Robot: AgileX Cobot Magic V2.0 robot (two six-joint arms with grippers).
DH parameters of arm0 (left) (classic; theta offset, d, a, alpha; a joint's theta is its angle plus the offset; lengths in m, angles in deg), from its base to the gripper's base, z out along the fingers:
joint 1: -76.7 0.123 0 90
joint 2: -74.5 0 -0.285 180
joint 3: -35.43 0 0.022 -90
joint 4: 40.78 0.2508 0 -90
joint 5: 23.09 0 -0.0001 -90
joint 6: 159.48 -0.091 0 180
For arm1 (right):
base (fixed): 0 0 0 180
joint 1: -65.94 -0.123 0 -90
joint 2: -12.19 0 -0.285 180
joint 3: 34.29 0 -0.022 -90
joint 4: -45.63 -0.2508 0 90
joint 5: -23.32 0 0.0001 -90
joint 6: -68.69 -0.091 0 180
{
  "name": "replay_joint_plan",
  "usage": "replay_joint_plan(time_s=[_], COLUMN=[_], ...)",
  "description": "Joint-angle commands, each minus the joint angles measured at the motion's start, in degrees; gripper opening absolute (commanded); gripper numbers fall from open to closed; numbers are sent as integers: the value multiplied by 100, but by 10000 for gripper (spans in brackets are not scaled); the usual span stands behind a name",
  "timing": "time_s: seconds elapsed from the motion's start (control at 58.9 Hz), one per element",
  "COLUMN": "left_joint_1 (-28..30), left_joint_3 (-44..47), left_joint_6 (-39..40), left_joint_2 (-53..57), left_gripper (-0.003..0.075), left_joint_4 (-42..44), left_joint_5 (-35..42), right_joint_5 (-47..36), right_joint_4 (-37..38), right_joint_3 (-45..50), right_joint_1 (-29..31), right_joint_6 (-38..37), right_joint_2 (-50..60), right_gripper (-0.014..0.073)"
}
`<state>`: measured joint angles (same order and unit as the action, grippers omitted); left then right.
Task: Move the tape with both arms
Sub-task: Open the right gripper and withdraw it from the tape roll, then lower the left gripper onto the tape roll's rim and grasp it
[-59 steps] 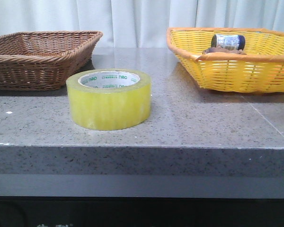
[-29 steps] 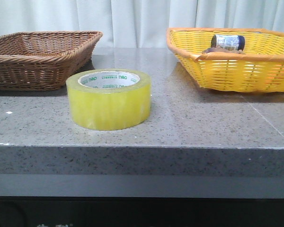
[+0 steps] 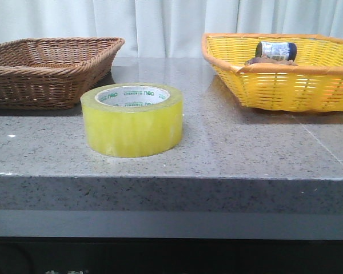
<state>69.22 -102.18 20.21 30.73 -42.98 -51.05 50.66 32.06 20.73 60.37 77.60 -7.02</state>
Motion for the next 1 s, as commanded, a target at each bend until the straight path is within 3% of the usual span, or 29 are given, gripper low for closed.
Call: replay_joint_plan(time_s=[0.0, 0.153, 0.34, 0.679, 0.985], left_joint_1=[-326, -1034, -1920, -2309, -2506], left_joint_3=[-445, -897, -1396, -2281, -2719], left_joint_6=[-61, -61, -61, -61, -61], left_joint_2=[-440, -1244, -2491, -4078, -4868], left_gripper=[671, 671, 671, 671, 670], left_joint_4=[-87, -404, -824, -1531, -1609], left_joint_5=[-106, -565, -452, -425, -185], right_joint_5=[-519, -508, -508, -508, -508], right_joint_4=[-58, -58, -58, -58, -58], right_joint_3=[-126, -119, -119, -119, -119], right_joint_1=[33, 33, 33, 33, 33], right_joint_6=[-3, -3, -3, -3, -3], right_joint_2=[-56, -56, -56, -56, -56], right_gripper=[-75, -75, -75, -75, -75])
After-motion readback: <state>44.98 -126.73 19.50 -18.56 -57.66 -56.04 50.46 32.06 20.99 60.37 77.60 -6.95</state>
